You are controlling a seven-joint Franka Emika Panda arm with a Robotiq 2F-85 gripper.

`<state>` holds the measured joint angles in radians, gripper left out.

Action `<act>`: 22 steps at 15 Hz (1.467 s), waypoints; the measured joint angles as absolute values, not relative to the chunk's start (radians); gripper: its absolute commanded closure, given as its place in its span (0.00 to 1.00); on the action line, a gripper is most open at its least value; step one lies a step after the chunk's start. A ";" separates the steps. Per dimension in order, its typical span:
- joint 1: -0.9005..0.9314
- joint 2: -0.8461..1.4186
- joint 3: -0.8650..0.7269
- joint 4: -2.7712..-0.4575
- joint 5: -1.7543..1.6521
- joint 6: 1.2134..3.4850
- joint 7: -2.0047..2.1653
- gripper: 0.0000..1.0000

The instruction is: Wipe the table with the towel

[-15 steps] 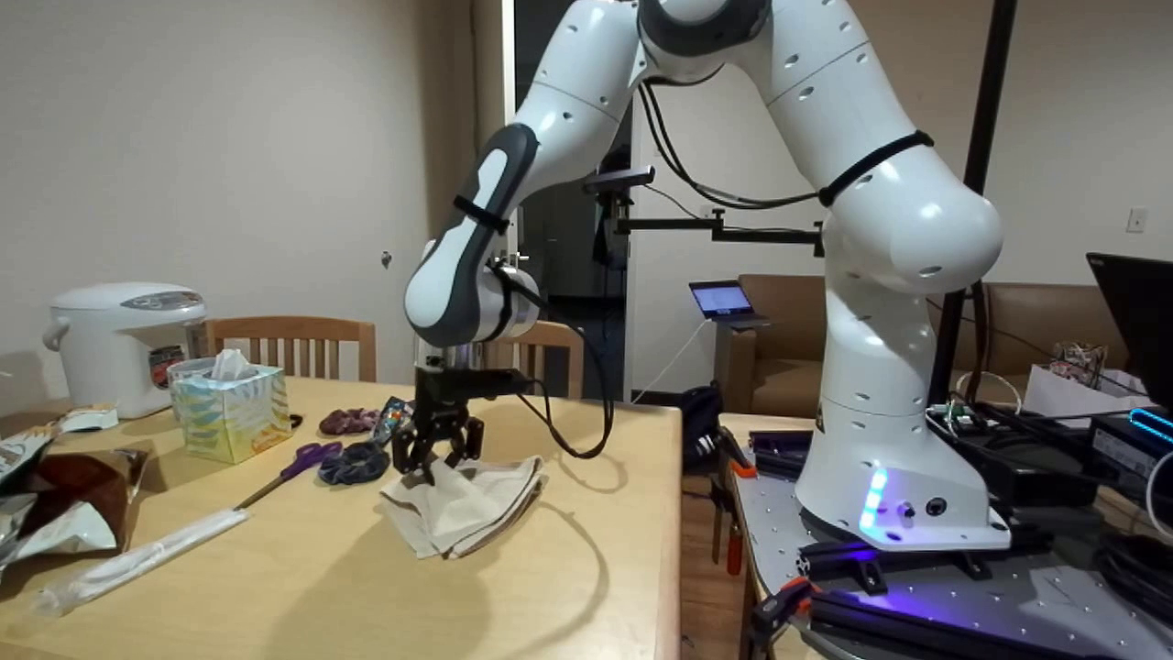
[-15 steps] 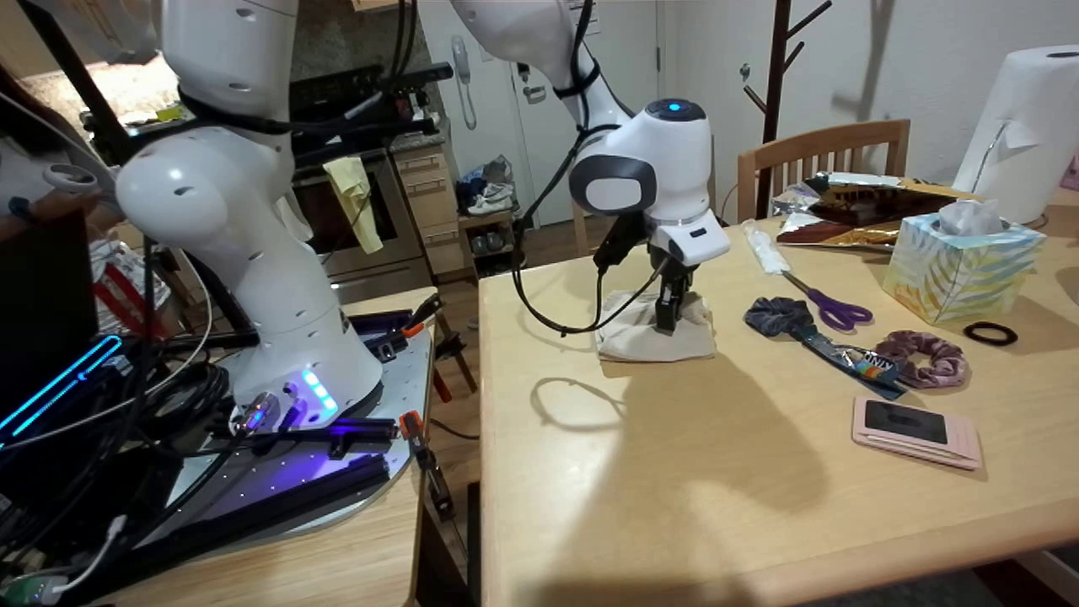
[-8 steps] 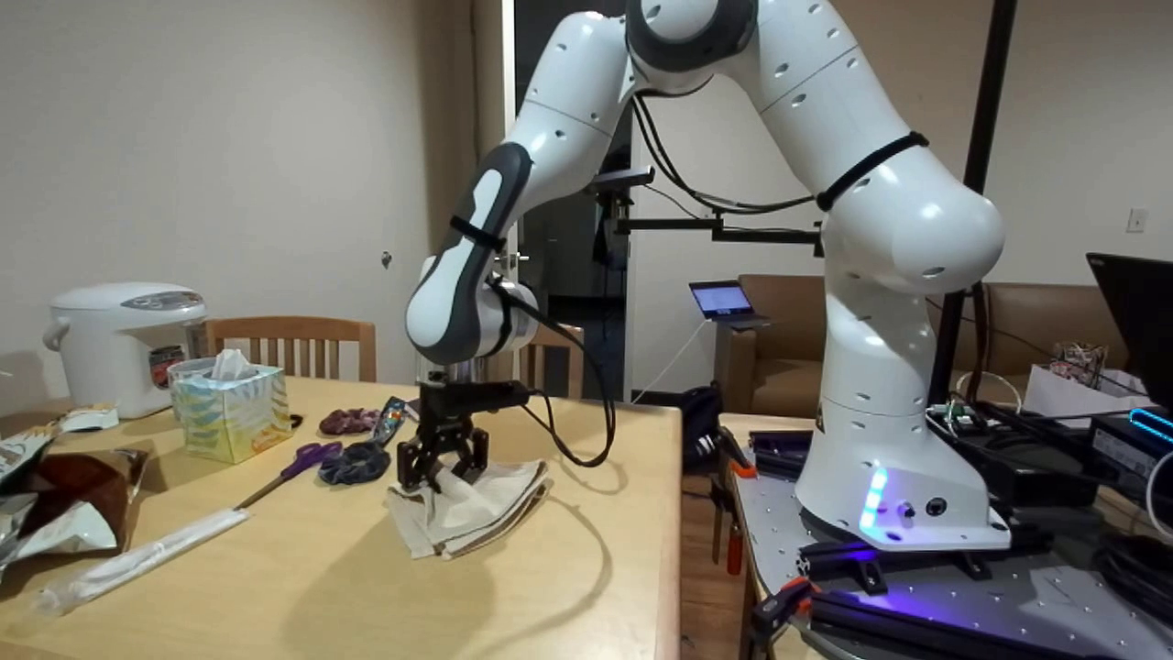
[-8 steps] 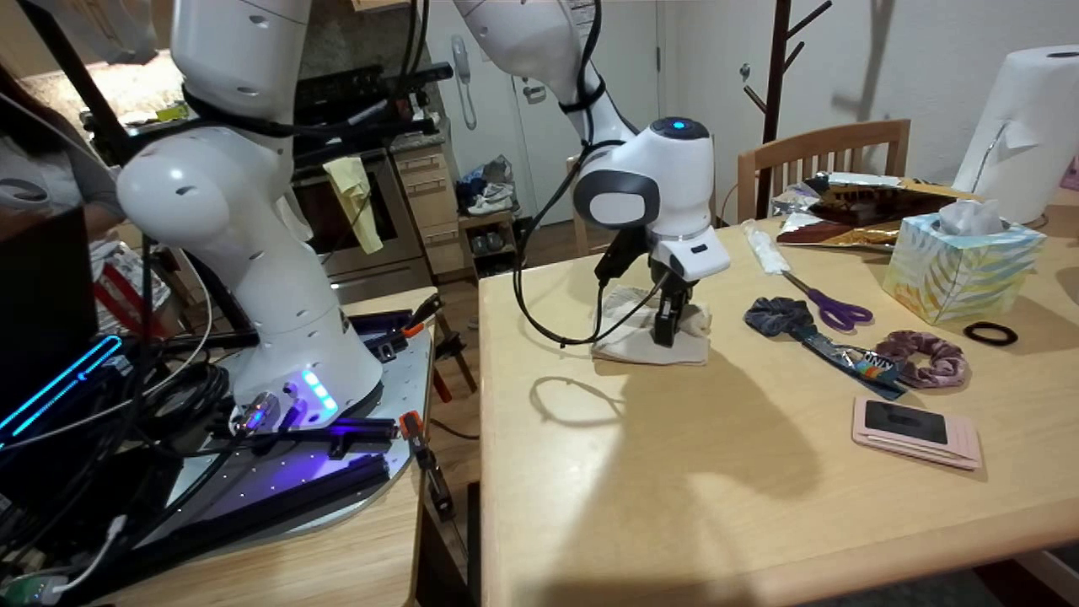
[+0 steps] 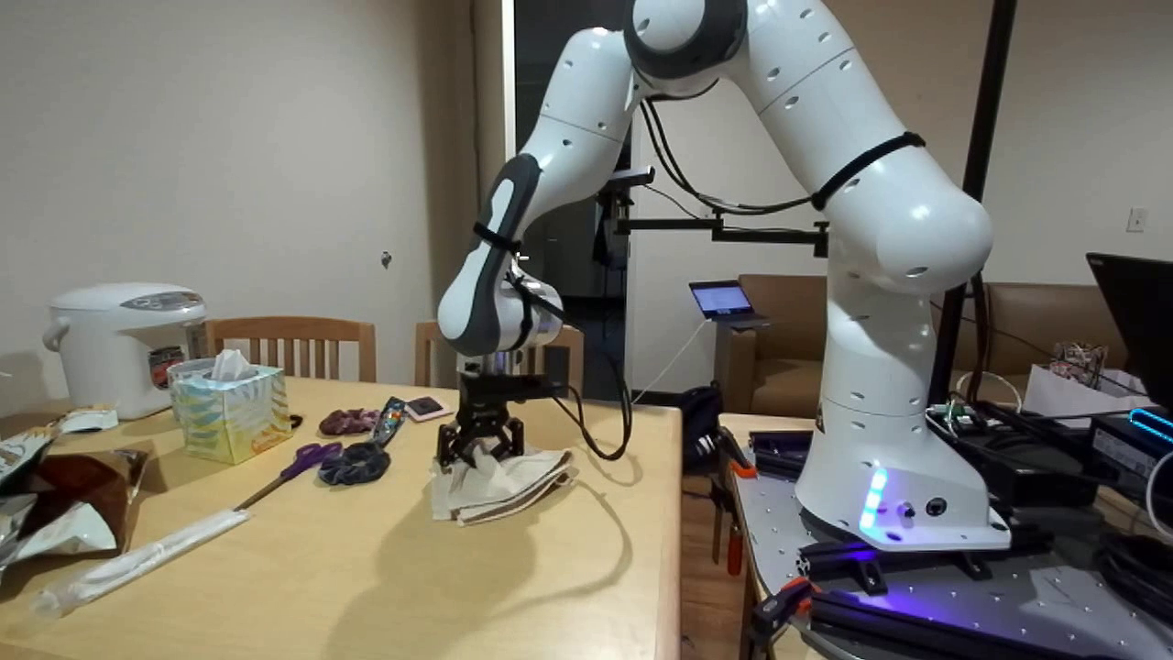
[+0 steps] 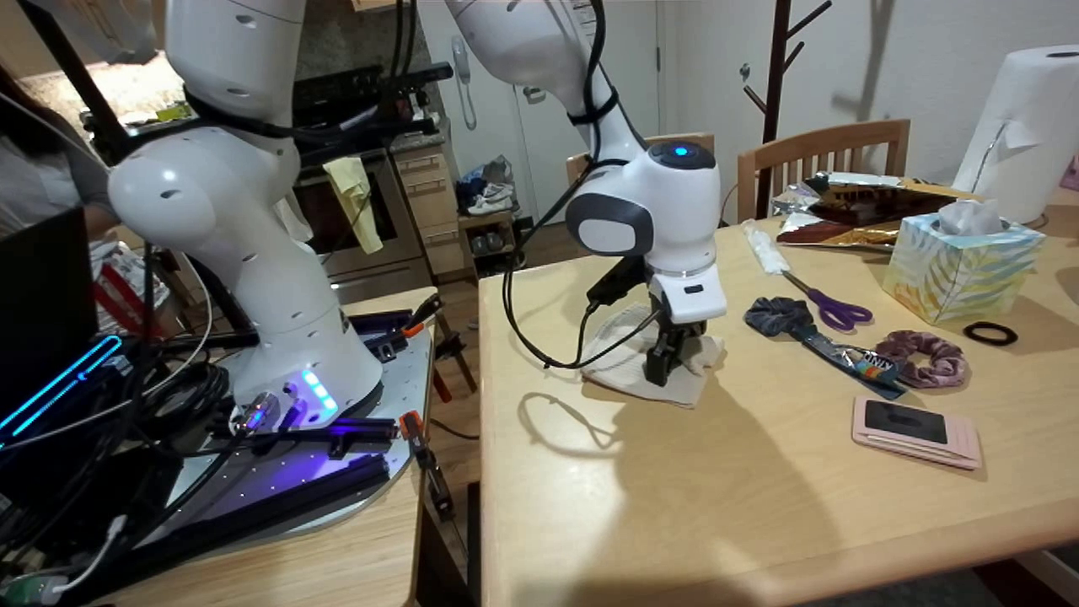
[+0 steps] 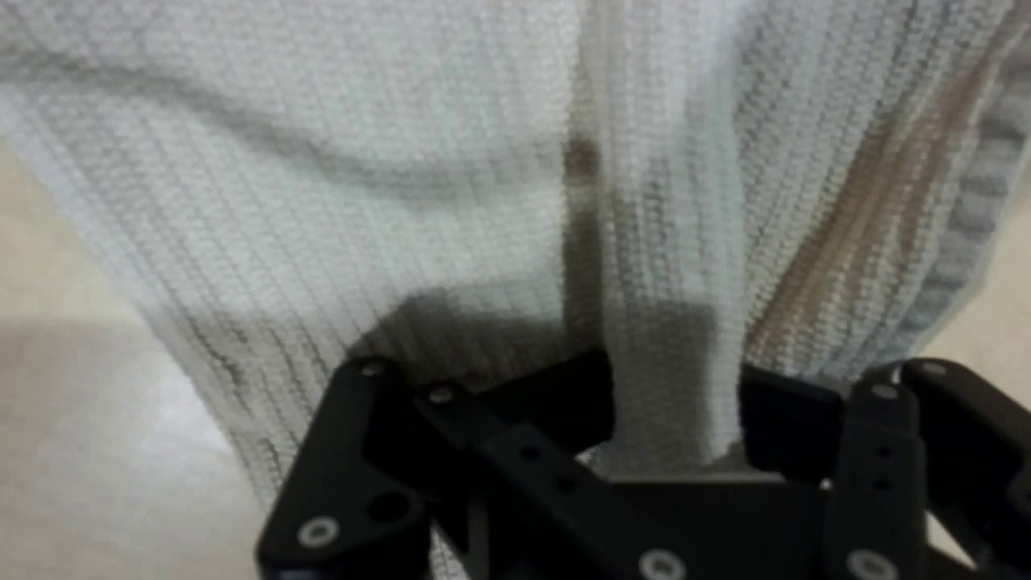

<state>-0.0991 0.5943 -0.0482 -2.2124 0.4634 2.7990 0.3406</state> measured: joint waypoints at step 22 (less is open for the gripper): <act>0.124 0.587 -0.016 -2.227 0.416 2.875 0.434 0.95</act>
